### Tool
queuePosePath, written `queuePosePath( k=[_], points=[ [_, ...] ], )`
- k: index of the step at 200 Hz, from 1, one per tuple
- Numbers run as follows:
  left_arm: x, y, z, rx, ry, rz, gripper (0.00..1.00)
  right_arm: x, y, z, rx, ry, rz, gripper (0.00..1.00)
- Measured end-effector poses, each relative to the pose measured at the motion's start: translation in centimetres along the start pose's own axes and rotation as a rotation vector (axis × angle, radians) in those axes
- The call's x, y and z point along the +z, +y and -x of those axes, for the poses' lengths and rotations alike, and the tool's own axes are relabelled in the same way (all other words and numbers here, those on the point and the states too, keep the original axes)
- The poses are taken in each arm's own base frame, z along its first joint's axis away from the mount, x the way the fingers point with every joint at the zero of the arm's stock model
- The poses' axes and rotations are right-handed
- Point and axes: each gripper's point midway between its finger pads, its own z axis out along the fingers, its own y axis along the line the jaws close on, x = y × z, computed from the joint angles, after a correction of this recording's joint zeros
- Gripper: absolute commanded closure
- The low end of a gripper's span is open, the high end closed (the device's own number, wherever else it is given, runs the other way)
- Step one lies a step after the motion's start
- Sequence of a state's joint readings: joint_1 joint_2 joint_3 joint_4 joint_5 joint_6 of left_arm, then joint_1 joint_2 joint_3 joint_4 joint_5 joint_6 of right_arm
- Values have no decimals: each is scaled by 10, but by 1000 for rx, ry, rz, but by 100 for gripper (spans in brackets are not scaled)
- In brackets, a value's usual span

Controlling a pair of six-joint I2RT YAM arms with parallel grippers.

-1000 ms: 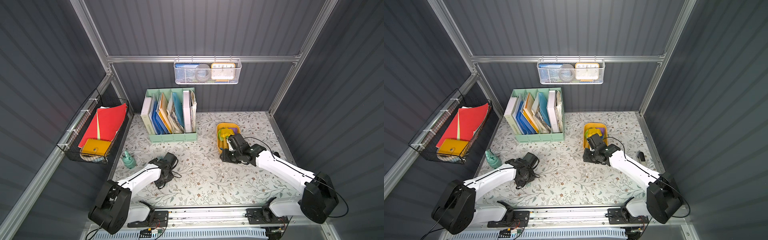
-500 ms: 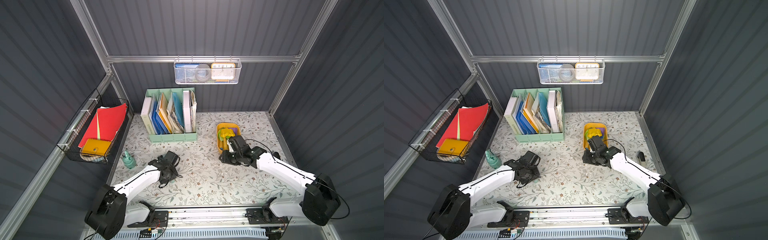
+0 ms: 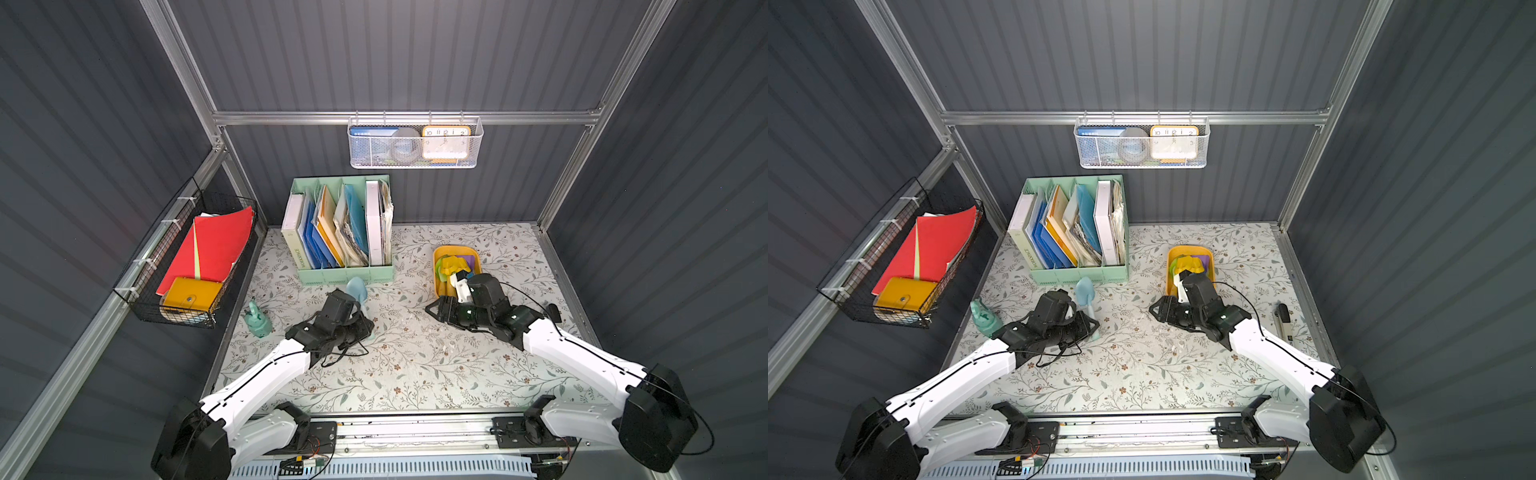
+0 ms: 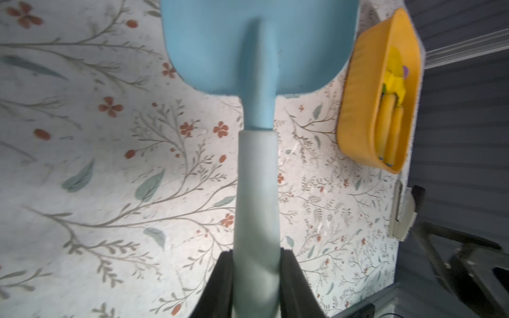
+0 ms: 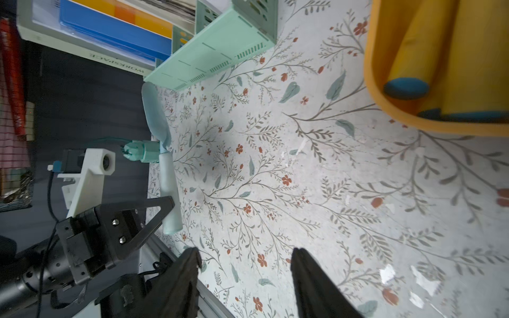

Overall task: Put the shovel into the storage box
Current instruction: Pick up the shovel from the center of the board.

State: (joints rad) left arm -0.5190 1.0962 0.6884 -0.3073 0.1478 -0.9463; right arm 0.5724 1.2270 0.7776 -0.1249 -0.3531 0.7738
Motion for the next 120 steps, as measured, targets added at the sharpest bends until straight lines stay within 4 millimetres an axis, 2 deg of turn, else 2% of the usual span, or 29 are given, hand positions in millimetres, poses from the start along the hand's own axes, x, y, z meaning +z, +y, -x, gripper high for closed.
queuePosePath(
  k=[46,77,120],
  points=[
    [-9,-50,7,48,-21,-220,100,-1,39,2,17,10,217,38],
    [-12,-71,3,80,-8,-317,100,-8,63,7,3,4,335,37],
    [-19,-100,-10,136,33,-456,100,-16,88,12,-19,-3,452,39]
  ],
)
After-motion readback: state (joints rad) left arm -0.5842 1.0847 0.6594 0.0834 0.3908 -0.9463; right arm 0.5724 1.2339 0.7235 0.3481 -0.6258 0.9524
